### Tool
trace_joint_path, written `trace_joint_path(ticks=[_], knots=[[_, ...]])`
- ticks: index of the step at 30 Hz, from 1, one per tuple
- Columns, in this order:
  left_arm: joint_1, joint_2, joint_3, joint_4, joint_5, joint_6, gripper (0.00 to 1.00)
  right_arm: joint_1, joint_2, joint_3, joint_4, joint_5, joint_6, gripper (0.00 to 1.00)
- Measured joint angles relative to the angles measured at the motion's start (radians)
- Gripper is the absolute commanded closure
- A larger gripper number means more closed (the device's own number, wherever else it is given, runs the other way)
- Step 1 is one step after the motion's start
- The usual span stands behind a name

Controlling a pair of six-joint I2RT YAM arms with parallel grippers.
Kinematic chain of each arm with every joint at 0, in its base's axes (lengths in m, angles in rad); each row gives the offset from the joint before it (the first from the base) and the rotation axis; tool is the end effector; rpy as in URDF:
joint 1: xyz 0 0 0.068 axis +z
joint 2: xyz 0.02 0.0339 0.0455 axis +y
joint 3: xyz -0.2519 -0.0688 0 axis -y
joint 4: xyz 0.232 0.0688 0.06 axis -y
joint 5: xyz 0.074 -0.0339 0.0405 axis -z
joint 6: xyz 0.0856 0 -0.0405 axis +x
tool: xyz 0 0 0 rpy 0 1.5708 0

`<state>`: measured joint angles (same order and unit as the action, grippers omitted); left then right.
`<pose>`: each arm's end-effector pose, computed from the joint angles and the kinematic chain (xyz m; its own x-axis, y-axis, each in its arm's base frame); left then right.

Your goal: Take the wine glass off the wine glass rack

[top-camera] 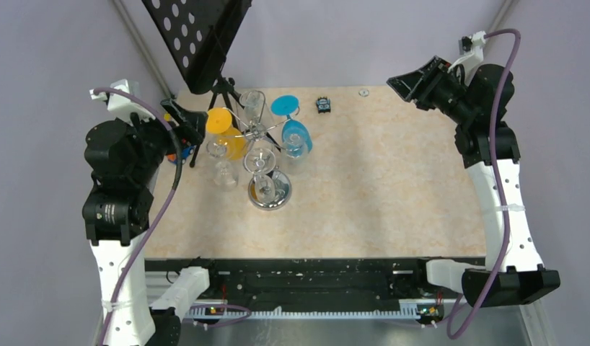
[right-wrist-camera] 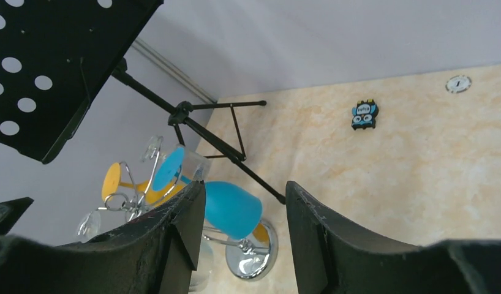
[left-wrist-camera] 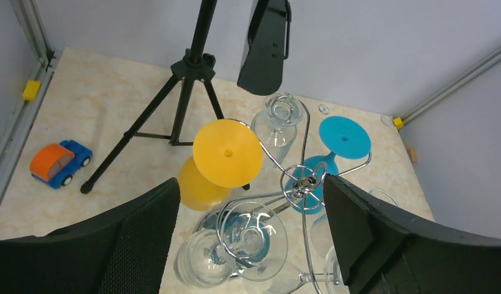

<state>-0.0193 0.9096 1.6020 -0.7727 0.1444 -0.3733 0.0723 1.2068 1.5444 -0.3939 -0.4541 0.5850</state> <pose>0.1635 -0.0155 0.4939 -0.1339 -0.3584 -0.9239 0.1221 0.9193 -0.3743 0.2766 0.0577 0.4739 -0.3238 0.4741 -0.8188 -0.3873 0.7231 0.5719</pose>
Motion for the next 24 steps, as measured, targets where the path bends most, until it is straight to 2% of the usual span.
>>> trace_joint_path(ticks=[8, 17, 22, 24], knots=[[0.000, -0.037, -0.054, -0.014, -0.069, -0.091, 0.01, 0.001, -0.070, -0.170, 0.077, -0.022, 0.094, 0.47], [0.000, -0.098, -0.130, -0.077, -0.095, -0.252, 0.01, 0.024, -0.100, -0.241, 0.123, -0.031, 0.159, 0.48], [0.003, -0.027, -0.115, -0.192, -0.116, -0.346, 0.01, 0.039, -0.101, -0.290, 0.145, -0.030, 0.198, 0.50], [0.005, 0.021, -0.099, -0.230, -0.116, -0.367, 0.05, 0.045, -0.101, -0.315, 0.153, -0.027, 0.213, 0.50]])
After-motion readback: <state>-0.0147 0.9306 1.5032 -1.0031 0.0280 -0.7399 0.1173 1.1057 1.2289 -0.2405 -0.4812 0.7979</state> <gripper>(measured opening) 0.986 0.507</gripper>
